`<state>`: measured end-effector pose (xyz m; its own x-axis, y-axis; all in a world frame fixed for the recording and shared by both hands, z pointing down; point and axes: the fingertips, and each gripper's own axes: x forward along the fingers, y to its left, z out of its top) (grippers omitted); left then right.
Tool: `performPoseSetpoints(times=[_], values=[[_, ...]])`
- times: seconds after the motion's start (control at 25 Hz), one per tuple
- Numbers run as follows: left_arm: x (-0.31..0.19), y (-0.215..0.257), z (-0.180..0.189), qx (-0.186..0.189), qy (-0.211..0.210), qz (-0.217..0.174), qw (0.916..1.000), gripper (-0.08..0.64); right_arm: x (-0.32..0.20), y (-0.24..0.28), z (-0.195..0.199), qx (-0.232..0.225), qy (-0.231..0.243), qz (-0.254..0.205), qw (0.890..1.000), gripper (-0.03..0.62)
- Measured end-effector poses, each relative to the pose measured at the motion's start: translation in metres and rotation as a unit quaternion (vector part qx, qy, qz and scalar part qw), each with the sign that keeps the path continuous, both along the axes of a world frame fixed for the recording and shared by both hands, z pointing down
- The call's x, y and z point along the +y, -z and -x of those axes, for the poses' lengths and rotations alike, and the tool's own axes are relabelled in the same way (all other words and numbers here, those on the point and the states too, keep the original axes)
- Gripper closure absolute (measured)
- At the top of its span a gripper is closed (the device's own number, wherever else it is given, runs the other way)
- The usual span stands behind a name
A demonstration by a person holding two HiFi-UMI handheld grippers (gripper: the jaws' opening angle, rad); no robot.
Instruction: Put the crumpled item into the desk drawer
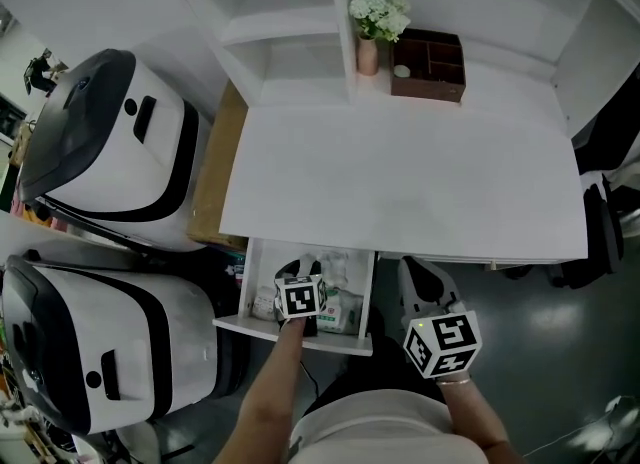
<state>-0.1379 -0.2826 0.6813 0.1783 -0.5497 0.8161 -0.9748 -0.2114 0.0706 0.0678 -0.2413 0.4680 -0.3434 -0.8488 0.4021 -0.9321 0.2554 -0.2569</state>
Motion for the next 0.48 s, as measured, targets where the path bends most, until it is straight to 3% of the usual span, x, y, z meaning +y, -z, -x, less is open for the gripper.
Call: performPoseSetpoints(times=[0.48], values=[[0.002,0.076,0.012,0.026,0.027,-0.089,0.9953,0.429,0.005,0.011,0.021,-0.003,0.02,-0.015,1.0,0.589]])
